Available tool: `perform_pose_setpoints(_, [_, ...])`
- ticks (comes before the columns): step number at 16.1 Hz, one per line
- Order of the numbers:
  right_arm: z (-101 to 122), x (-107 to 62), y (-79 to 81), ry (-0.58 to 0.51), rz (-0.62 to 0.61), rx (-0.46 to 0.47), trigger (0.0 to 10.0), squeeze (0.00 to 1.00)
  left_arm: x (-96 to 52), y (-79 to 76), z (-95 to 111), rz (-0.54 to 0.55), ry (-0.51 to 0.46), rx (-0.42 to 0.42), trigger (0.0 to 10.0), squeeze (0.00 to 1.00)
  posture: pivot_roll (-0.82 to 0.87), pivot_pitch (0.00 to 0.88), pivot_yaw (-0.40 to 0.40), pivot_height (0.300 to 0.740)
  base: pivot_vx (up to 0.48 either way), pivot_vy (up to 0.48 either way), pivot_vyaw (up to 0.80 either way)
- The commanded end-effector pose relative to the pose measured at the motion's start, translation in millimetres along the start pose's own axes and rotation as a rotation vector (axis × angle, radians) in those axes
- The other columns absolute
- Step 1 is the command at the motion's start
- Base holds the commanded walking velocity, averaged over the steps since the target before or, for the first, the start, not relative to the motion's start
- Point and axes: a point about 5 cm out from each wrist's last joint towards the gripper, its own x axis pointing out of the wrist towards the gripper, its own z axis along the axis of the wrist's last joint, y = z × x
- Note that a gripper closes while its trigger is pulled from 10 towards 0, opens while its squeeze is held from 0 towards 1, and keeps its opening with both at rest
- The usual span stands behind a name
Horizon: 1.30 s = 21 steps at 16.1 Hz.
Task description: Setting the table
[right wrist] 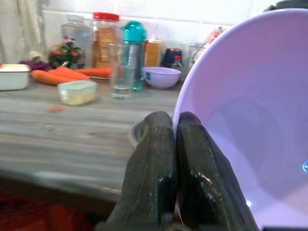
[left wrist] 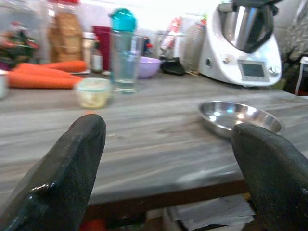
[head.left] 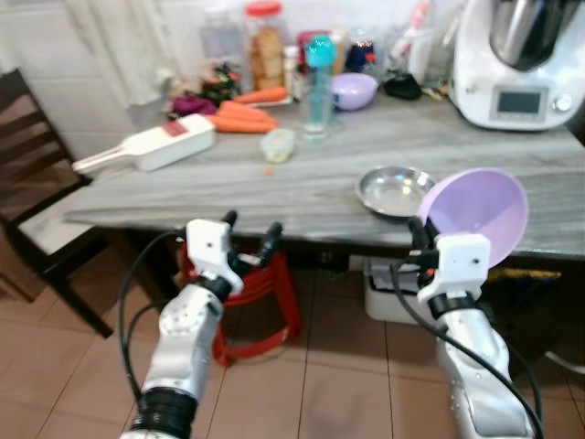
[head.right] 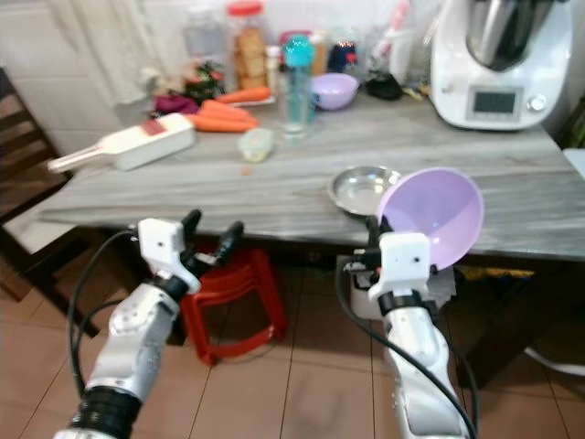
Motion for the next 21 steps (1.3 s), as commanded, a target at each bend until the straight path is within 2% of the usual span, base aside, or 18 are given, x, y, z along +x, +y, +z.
perform_pose_setpoints(1, [7.9,1.3,-3.7,-0.031,-0.008,-0.013,10.0,0.0,-0.5,-0.5,0.9,-0.006,0.007,0.006,10.0,0.0,-0.05,0.0,0.063,0.74,0.424,0.0,0.0])
perform_pose_setpoints(10, [8.6,2.0,-1.0,-0.033,0.004,-0.013,10.0,0.0,-2.4,-1.2,2.4,-0.003,0.009,0.002,10.0,0.0,-0.05,0.0,0.06,0.74,0.425,0.0,0.0])
perform_pose_setpoints(11, [10.3,1.7,3.2,-0.051,0.054,-0.082,10.0,0.0,-3.3,-0.7,2.6,-0.002,0.011,0.002,10.0,0.0,-0.05,0.0,0.061,0.74,0.424,0.0,0.0])
perform_pose_setpoints(14, [9.4,0.5,12.1,-0.045,0.091,-0.062,10.0,0.0,-5.1,-0.7,2.6,-0.003,0.008,-0.003,10.0,0.0,-0.05,0.0,0.06,0.74,0.379,0.0,0.0])
perform_pose_setpoints(17, [6.2,-1.5,15.1,-0.025,0.113,-0.051,10.0,0.0,-16.5,-4.5,0.0,-0.052,0.012,0.034,10.0,0.0,-0.05,0.0,0.057,0.74,0.0,0.0,0.0])
perform_pose_setpoints(19, [7.8,-2.7,21.1,-0.041,0.22,-0.126,10.0,0.0,-36.2,-3.2,-10.5,-0.074,0.065,0.06,10.0,0.0,-0.04,0.0,0.055,0.74,0.0,0.0,0.0])
perform_pose_setpoints(21, [6.5,-2.4,22.5,-0.026,0.251,-0.129,10.0,0.0,-46.0,-2.6,-14.9,-0.083,0.088,0.072,10.0,0.0,-0.04,0.0,0.053,0.74,0.0,0.0,0.0])
